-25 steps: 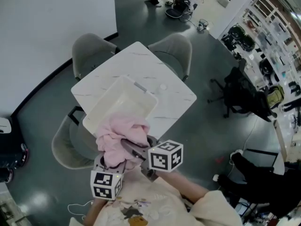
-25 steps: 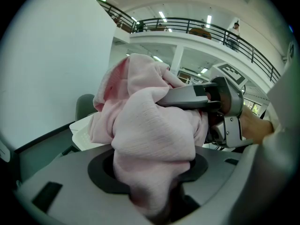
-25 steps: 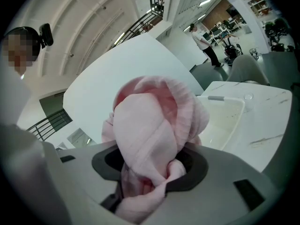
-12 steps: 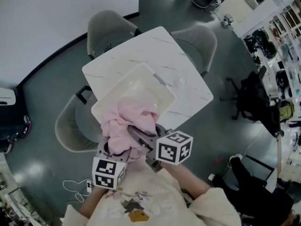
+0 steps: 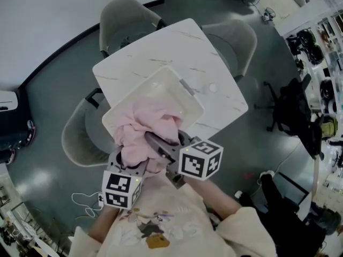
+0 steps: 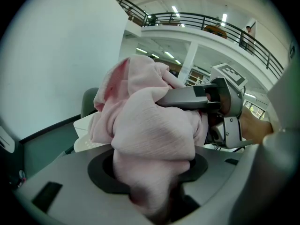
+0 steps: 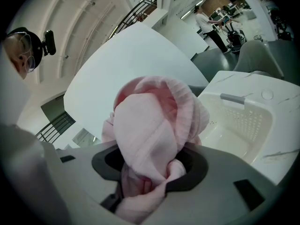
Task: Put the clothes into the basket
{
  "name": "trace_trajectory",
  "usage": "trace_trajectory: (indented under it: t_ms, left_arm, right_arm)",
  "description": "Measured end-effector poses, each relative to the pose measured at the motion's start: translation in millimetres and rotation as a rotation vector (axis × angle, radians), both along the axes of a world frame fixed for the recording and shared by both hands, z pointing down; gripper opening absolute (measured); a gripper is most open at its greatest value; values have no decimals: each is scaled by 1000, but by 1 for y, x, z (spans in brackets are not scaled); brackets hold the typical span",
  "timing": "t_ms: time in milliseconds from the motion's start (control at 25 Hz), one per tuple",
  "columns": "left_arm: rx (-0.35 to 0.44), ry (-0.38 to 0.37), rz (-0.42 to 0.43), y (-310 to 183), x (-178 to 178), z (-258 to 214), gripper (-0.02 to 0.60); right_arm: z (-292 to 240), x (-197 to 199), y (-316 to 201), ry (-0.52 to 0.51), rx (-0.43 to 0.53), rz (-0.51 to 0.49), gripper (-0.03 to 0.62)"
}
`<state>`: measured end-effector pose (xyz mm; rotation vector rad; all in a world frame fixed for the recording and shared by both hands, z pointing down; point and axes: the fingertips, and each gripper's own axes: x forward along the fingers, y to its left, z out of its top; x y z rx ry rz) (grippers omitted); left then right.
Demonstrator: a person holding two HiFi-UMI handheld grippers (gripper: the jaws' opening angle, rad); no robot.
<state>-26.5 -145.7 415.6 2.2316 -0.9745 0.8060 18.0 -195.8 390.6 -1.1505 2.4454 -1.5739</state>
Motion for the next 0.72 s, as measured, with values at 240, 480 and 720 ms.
trace_trajectory:
  t_ms: [240,480,720]
  left_arm:
    - [-11,-12,-9,-22,7,0,241]
    - [-10,-28,-5,-40,17,-9,241]
    - [11,-36,-8,-47,21,-24,241]
  right_arm:
    - [1,7,-23,-14,-11,-7,210]
    - [-6,17,-39,-45,-20,-7,210]
    - [-22,22,-46,-60,4,-2,210]
